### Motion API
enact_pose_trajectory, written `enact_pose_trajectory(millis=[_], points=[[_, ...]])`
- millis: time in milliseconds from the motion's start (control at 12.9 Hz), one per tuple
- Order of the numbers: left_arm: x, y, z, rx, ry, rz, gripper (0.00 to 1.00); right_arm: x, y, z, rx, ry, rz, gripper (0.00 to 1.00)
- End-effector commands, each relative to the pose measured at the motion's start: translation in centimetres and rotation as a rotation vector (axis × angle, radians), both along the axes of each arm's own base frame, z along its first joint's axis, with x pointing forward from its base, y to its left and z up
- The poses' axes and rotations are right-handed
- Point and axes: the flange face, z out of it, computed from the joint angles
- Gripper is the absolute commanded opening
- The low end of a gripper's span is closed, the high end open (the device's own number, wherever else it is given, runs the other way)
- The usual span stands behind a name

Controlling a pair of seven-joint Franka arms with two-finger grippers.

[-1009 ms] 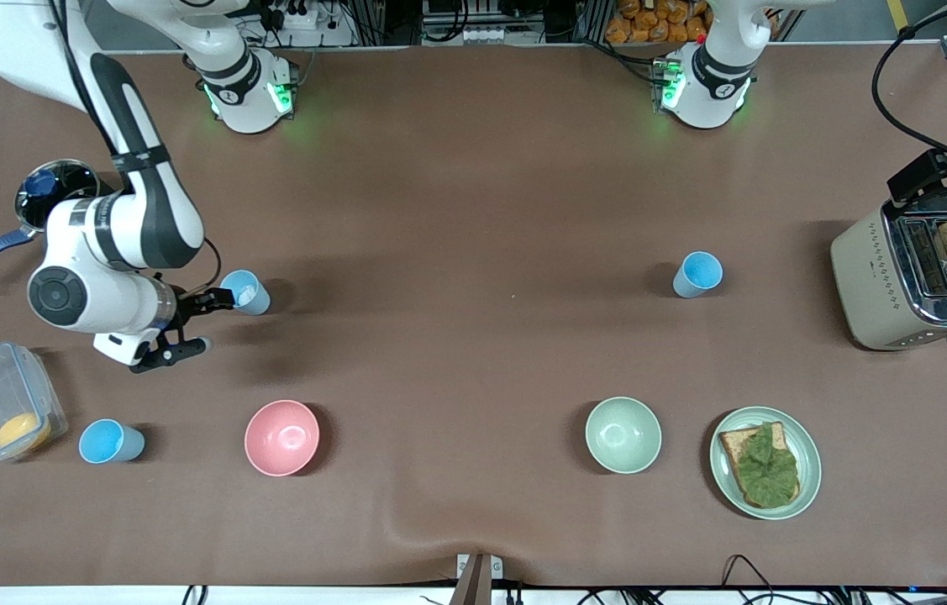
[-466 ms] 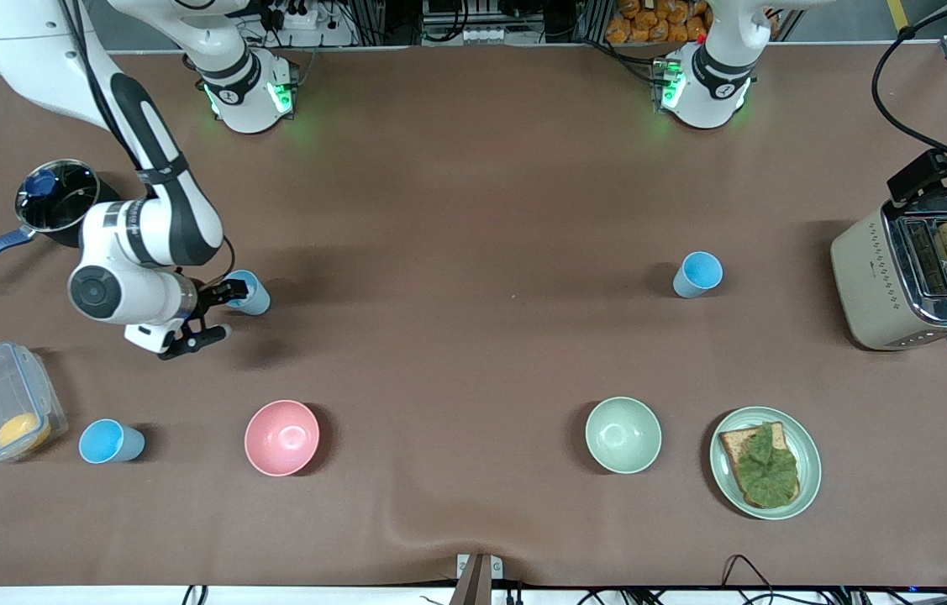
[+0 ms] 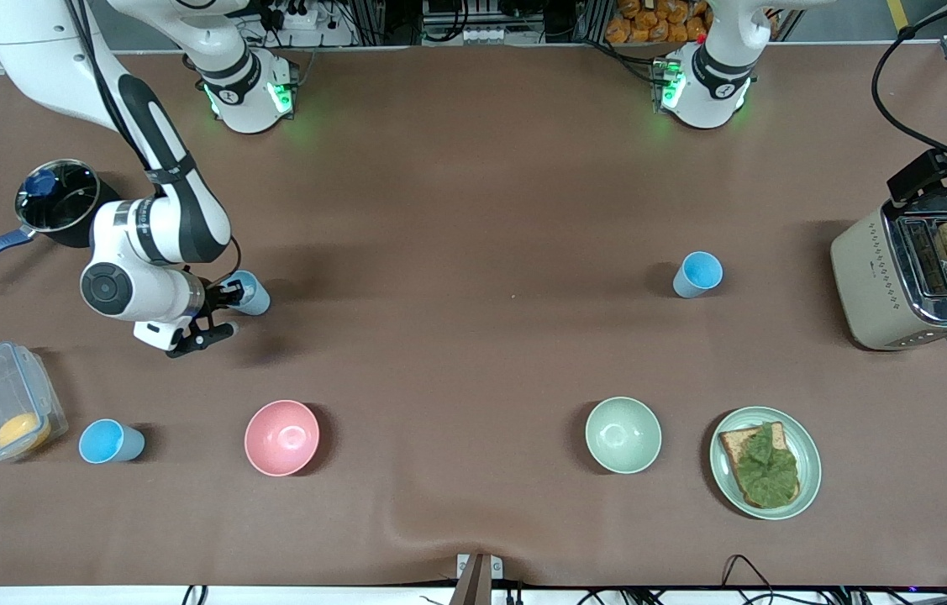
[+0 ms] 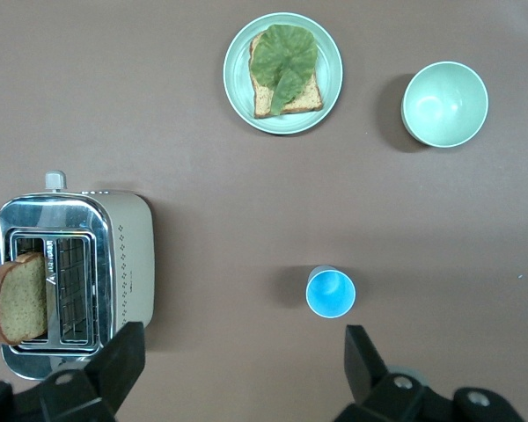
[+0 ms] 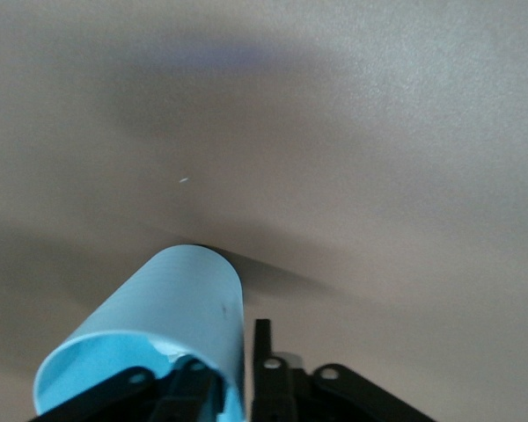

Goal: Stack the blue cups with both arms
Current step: 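Reach the right gripper to the blue cup and grasp it, then carry the blue cup with the right gripper toward the table middle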

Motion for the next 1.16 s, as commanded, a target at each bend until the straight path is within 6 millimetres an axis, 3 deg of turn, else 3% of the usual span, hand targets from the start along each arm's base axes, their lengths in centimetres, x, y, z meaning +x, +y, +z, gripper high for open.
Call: enact_pose_trajectory(millis=[0, 310, 543, 853, 1086], points=[[0.0, -0.1, 0.3, 0.017, -0.009, -0.011, 1.00, 0.8, 2.5, 1.9, 0.003, 0.013, 0.023, 0.00], [0.0, -0.1, 0.4, 0.017, -0.011, -0.014, 1.00, 2.3, 7.5, 5.4, 0.055, 0.039, -0.042, 0.00], [0.0, -0.1, 0.4, 0.017, -0.011, -0.011, 1.00, 2.1, 13.6, 6.6, 0.156, 0.041, -0.125, 0.00], [0.0, 0.3, 0.4, 0.017, -0.012, -0.007, 1.00, 0.8, 23.9, 5.5, 0.206, 0.029, -0.328, 0.00], [0.0, 0.3, 0.4, 0.017, -0.012, -0.007, 1.00, -1.7, 31.5, 4.2, 0.191, -0.042, -0.469, 0.00]])
